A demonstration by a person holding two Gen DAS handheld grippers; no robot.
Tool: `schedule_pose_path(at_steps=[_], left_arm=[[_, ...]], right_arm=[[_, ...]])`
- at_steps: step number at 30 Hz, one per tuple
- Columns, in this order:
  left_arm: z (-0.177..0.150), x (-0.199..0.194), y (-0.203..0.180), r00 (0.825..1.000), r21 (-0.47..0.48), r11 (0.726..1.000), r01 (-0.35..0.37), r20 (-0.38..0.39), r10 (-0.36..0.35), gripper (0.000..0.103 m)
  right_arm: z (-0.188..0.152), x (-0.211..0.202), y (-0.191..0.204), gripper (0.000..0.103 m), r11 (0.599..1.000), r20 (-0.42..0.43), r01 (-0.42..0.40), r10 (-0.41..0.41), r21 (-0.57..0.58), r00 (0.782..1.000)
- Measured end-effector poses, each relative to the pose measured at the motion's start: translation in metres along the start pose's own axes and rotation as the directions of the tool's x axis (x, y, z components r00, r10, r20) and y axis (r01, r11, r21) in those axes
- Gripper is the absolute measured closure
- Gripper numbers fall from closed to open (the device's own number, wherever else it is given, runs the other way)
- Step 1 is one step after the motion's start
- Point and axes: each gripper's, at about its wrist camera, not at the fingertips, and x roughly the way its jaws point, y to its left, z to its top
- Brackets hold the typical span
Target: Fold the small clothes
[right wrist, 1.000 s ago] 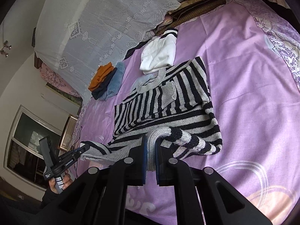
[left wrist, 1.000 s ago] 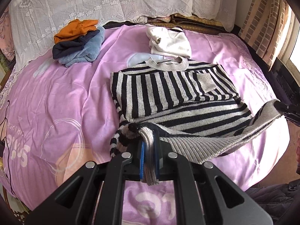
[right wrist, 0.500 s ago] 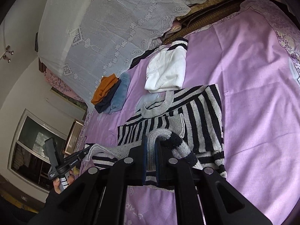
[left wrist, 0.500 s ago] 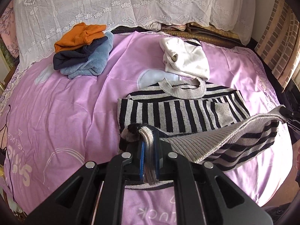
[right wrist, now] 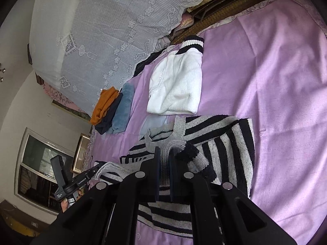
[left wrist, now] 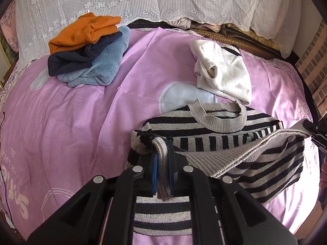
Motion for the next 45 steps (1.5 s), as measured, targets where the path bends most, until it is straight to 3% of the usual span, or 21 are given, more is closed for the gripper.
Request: schedule_pose_path(at_steps=[13,16,19,21,27,30,31,32,33,38,42,43,44,45], left_arm=[[0.022,0.079,0.015,0.987,-0.078,0.997,0.02,-0.154,-0.032,0.091],[0.023,0.081,0.02,0.983,-0.107,0.993,0.049,-0.168,-0.067,0.089],[0.026,0.073,0.024,0.981,-0.14,0.986,0.09,-0.161,-0.112,0.079],[0.028,0.064,0.025,0.981,-0.145,0.983,0.112,-0.143,-0.133,0.074],[0.034,0.057,0.029,0.973,-0.177,0.972,0.156,-0.143,-0.182,0.069],[0.036,0.052,0.03,0.967,-0.196,0.963,0.184,-0.141,-0.213,0.057],[0.037,0.047,0.029,0.975,-0.184,0.971,0.153,-0.132,-0.179,0.036],[0.038,0.04,0.029,0.989,-0.161,0.983,0.089,-0.106,-0.107,0.009],[0.04,0.029,0.028,0.997,-0.132,0.991,0.028,-0.063,-0.037,0.004],[0.045,0.011,0.034,0.999,-0.084,0.996,0.008,-0.036,-0.011,0.005],[0.033,0.029,0.03,0.996,-0.069,0.998,-0.014,-0.084,0.008,0.005],[0.03,0.034,0.027,0.996,-0.063,0.998,-0.012,-0.09,0.007,0.005],[0.028,0.038,0.021,0.996,-0.05,0.998,-0.023,-0.086,0.019,0.005],[0.027,0.041,0.016,0.996,-0.031,0.999,-0.044,-0.078,0.041,0.005]], right_arm=[[0.028,0.073,-0.048,0.095,0.993,-0.08,0.065,-0.057,0.102,0.995],[0.029,0.08,-0.056,0.093,0.989,-0.091,0.081,-0.071,0.122,0.993],[0.029,0.077,-0.057,0.082,0.986,-0.079,0.056,-0.044,0.157,0.996],[0.031,0.068,-0.053,0.073,0.989,-0.045,0.074,-0.068,0.129,0.997],[0.036,0.047,-0.042,0.071,0.993,-0.012,0.105,-0.104,0.057,0.994],[0.036,0.045,-0.036,0.06,0.987,-0.011,0.162,-0.163,-0.019,0.987],[0.036,0.046,-0.035,0.059,0.983,-0.009,0.18,-0.18,-0.037,0.984],[0.037,0.046,-0.034,0.059,0.978,-0.009,0.201,-0.201,-0.062,0.979],[0.035,0.046,-0.035,0.059,0.972,-0.009,0.219,-0.22,-0.087,0.975],[0.034,0.063,-0.033,0.058,0.959,-0.045,0.234,-0.244,-0.162,0.969],[0.035,0.081,-0.029,0.043,0.945,-0.067,0.246,-0.266,-0.217,0.962],[0.035,0.086,-0.028,0.043,0.936,-0.071,0.262,-0.286,-0.236,0.956],[0.034,0.09,-0.027,0.052,0.923,-0.067,0.283,-0.31,-0.259,0.948],[0.034,0.092,-0.026,0.088,0.916,-0.066,0.29,-0.319,-0.278,0.945]])
